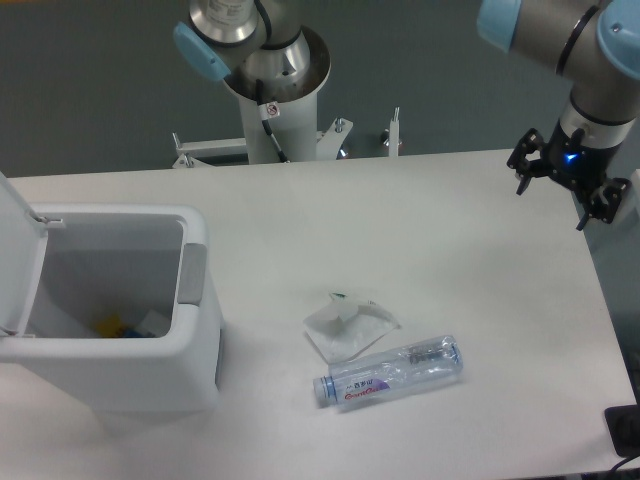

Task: Place the trash in the trash can
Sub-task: 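Move the gripper from rest toward the white tissue on the table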

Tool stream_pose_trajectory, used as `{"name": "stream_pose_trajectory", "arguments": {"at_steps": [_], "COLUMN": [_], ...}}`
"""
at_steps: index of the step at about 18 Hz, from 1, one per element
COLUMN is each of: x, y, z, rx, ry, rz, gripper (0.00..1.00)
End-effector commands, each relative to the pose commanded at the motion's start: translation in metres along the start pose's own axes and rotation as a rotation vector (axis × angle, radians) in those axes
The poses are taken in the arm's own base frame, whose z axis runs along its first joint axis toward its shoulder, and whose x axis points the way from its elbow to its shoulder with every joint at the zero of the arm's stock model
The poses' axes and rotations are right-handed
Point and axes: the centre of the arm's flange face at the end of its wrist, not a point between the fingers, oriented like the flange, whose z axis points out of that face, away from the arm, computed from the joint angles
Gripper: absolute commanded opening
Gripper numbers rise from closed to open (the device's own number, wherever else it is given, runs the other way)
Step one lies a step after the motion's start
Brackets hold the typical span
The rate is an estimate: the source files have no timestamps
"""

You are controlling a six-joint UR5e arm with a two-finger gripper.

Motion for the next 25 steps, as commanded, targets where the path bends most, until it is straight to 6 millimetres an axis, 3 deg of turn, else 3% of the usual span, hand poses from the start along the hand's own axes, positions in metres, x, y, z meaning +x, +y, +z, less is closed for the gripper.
{"name": "stream_pose_trajectory", "arguments": {"at_steps": [5, 11, 14, 23, 25], "x": [0.001, 0.007, 0.013, 0.036, 0.042], "y": [-0.004, -0.026, -0.046, -0.13, -0.139], "z": [0.0, 0.006, 0.007, 0.02, 0.026], "rx": [0.011, 0.091, 0.14, 0.232, 0.262], "ry": [0.0, 0.015, 0.03, 0.041, 0.071], "rz": [0.0, -0.05, -0.124, -0.284, -0.305], "gripper": [1.0, 1.0, 1.0, 1.0, 1.0]}}
